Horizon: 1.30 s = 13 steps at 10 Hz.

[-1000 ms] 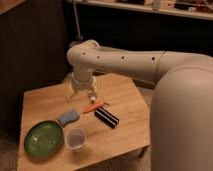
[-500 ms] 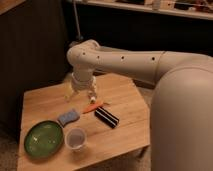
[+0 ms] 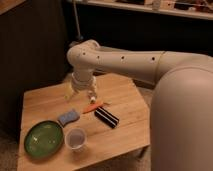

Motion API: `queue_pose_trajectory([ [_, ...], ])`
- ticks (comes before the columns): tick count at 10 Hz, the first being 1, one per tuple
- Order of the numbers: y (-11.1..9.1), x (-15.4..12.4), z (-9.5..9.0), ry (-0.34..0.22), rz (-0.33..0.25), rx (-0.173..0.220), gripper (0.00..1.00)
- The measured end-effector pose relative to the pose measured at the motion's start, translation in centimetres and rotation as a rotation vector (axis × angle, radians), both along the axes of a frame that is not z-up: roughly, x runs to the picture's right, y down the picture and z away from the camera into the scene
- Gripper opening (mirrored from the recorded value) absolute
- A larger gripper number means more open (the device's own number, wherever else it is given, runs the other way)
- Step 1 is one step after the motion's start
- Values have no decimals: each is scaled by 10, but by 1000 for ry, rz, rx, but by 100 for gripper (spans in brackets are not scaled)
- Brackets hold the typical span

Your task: Place the eraser on the white sponge

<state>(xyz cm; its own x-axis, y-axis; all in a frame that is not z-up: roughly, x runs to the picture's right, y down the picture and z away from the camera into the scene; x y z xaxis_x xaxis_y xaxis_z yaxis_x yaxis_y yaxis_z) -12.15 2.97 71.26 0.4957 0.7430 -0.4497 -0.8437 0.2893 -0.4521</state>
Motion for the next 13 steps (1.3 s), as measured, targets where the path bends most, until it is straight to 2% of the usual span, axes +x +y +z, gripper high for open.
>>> queue_pose_trajectory([
  [3, 14, 36, 0, 30, -9, 17, 77],
  [4, 22, 54, 4, 45, -17, 33, 77],
  [6, 33, 63, 16, 49, -31, 50, 77],
  [9, 64, 56, 55, 58, -33, 42, 77],
  [11, 87, 49, 89, 67, -44, 19, 77],
  [13, 89, 59, 107, 84, -38, 5, 77],
])
